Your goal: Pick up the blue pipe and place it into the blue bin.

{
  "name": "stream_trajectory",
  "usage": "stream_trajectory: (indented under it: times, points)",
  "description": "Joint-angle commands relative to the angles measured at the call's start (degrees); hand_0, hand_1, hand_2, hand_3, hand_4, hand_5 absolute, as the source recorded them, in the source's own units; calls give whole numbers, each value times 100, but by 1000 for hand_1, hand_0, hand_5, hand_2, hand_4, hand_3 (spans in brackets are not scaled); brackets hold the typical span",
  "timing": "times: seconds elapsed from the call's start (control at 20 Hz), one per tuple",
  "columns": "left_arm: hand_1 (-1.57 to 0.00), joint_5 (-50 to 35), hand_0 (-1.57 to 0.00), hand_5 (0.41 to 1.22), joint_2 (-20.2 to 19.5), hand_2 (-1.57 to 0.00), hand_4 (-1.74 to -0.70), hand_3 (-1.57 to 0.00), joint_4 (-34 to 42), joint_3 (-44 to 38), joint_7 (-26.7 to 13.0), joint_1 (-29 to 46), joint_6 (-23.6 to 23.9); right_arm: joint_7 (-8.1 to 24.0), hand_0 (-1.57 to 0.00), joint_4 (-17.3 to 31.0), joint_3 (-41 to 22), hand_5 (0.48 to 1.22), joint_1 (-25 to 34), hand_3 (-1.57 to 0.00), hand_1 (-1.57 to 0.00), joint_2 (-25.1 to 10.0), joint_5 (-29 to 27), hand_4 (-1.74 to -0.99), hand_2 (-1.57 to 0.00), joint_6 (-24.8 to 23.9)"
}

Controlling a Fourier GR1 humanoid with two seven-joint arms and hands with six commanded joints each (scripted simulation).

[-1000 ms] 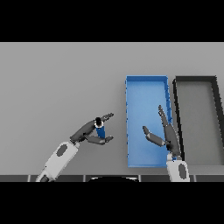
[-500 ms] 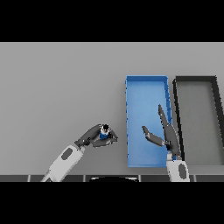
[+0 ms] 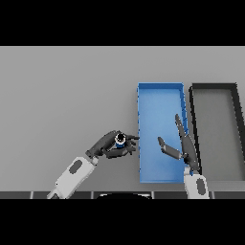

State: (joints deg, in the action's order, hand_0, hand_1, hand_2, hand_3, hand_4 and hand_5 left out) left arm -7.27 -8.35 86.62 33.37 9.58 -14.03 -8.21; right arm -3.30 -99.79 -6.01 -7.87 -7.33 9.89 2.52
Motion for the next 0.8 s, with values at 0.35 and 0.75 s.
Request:
stream_trajectory:
  times: [0.35,0.75]
  points:
    - [-1567,48,-1566,1219,-2,-1567,-1739,-1496,326,84,-692,-175,50,-134,1,-79,-48,605,-148,1,1,41,50,-1127,1,-28]
    - [-1570,164,-1570,1220,-31,-1570,-1741,-1496,410,143,-785,-101,51,-378,1,-375,36,608,-227,1,1,156,-923,-1195,1,506]
